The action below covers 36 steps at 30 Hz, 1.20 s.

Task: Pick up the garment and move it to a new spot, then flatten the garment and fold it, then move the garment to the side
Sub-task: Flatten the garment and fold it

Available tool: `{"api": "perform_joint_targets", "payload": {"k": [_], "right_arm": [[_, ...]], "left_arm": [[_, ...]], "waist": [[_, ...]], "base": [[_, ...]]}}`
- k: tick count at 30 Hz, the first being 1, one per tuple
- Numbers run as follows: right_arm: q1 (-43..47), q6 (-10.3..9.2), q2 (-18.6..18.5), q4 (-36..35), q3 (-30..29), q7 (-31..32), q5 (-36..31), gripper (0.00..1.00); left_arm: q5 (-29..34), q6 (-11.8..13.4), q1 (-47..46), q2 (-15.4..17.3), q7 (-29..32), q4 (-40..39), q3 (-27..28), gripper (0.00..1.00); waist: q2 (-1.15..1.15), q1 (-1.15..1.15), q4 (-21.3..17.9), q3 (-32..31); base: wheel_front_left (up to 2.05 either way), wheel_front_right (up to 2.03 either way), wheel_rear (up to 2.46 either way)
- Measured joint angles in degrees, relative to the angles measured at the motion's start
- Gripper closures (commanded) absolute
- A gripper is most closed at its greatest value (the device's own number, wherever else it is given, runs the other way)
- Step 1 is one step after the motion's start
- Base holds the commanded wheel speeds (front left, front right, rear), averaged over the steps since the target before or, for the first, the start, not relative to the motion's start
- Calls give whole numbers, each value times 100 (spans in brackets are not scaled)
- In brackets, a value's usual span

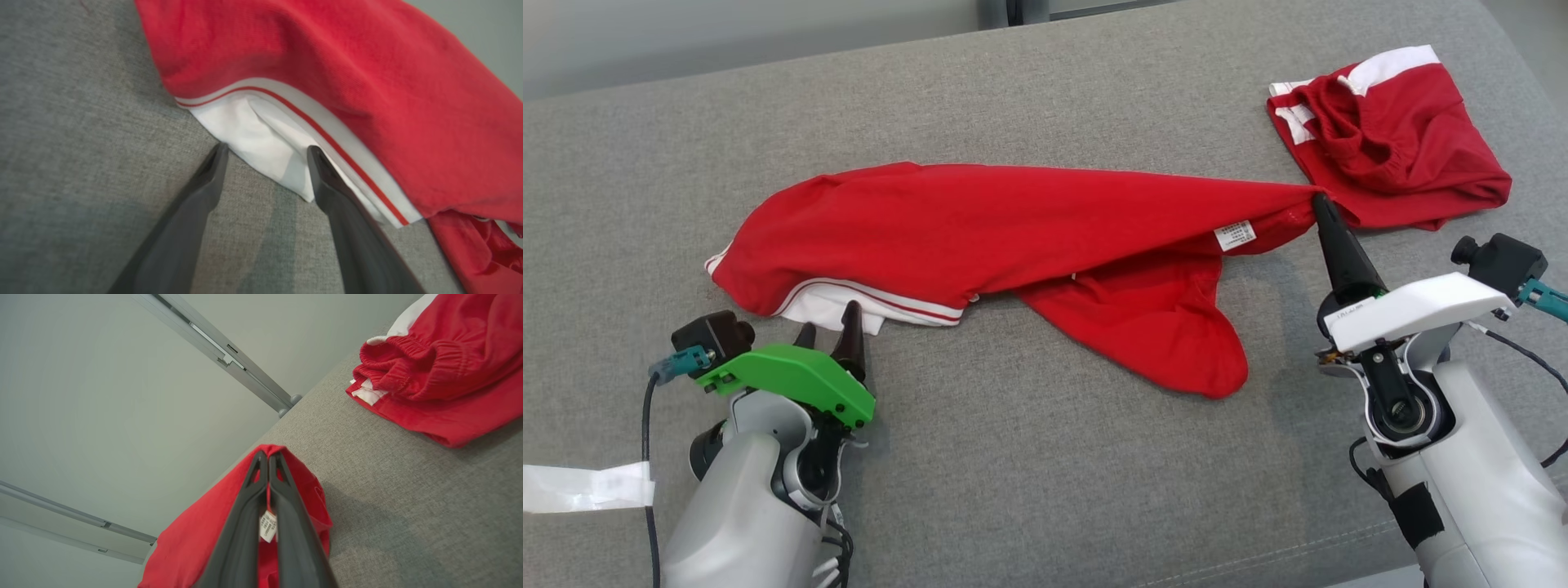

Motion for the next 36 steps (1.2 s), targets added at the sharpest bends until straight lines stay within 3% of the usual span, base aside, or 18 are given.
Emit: {"api": "perform_joint_targets", "payload": {"k": [10,14,18,19,20,21,23,32,36], "right_arm": [[0,0,20,42,44,-57,1,100],[0,0,4,60,36,-126,9,100],[0,0,14,74,68,-126,12,100],[0,0,19,78,83,-126,16,100],[0,0,22,83,100,-126,18,100],[0,0,24,89,122,-126,18,100],[0,0,44,107,196,-126,19,100],[17,0,-15,232,80,-254,90,100],[45,0,-74,246,29,-326,138,100]], "left_arm": [[296,41,-305,-33,-37,534,-352,0],[818,64,-421,37,27,711,-880,0],[961,90,-451,35,24,820,-991,0],[1029,91,-474,34,10,849,-1054,12],[1070,97,-487,33,3,878,-1083,41],[1114,97,-504,38,0,912,-1103,56],[1215,98,-519,42,-75,999,-1146,100],[1185,86,-531,-15,-413,1025,-1278,100],[978,-74,-526,-42,-650,859,-1203,100]], "waist": [[0,0,67,27],[0,0,95,2],[0,0,110,-25],[0,0,109,-29],[0,0,106,-33],[0,0,102,-38],[0,0,85,-53],[0,0,89,-164],[0,0,167,-237]], "base": [[0,0,0],[0,0,0],[0,0,0],[0,0,0],[0,0,0],[0,0,0],[0,0,0],[0,0,0],[0,0,0]]}}
